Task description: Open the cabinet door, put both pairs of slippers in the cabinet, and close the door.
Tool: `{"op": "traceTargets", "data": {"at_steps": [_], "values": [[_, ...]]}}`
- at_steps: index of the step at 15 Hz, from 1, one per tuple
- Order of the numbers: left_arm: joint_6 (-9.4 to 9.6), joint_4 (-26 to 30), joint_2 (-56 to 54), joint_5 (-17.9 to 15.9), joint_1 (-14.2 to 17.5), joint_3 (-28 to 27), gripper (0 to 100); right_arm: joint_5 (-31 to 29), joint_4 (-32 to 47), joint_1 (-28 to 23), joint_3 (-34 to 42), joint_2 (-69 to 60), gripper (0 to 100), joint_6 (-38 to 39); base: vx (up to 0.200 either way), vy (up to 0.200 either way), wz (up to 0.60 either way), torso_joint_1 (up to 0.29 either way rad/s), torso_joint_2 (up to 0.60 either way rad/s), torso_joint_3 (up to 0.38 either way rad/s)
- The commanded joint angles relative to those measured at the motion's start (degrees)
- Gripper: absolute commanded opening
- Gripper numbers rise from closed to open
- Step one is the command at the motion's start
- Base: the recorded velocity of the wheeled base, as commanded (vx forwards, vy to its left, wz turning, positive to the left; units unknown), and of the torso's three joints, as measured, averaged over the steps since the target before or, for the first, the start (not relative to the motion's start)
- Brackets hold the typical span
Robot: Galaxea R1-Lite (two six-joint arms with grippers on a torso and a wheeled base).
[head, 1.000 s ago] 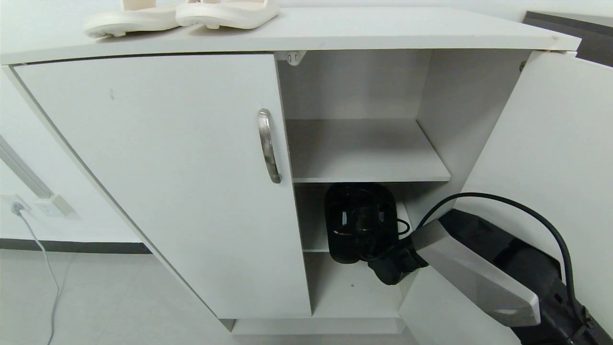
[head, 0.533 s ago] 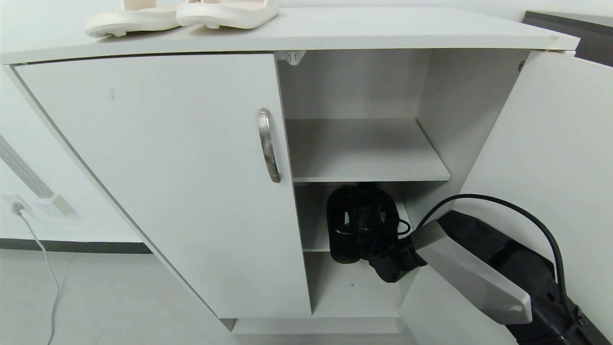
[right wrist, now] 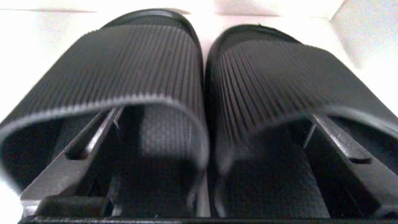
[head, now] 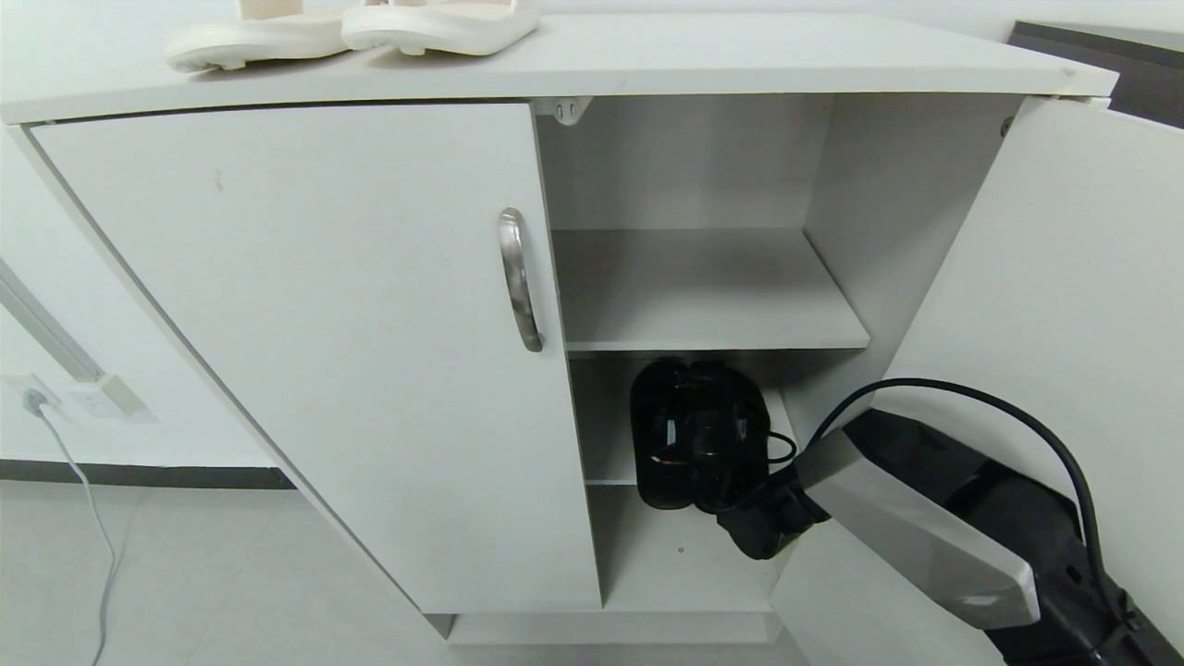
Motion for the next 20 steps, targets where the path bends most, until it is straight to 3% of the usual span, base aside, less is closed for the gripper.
{"op": "traceTargets", "data": {"at_steps": [1, 5, 11, 20], "values": [[0.02, 0.0, 0.07, 0.02, 0.0, -0.08, 0, -0.14, -1.74, 0.98, 5.06, -4.18, 100, -0.01, 0.0, 0.0, 0.0, 0.0, 0.0, 0.0], [0.02, 0.0, 0.07, 0.02, 0.0, 0.01, 0, -0.41, -5.87, 3.53, 16.22, -9.89, 100, 0.16, 0.0, 0.0, 0.0, 0.0, 0.0, 0.0], [0.02, 0.0, 0.07, 0.02, 0.0, 0.01, 0, -0.23, -19.23, 5.81, 35.82, -16.13, 100, -0.1, 0.0, 0.0, 0.0, 0.0, 0.0, 0.0], [0.02, 0.0, 0.07, 0.02, 0.0, 0.01, 0, -0.32, -19.32, 7.48, 36.0, -16.31, 100, -0.1, -0.022, 0.0, 0.0, 0.0, 0.0, 0.0]]}}
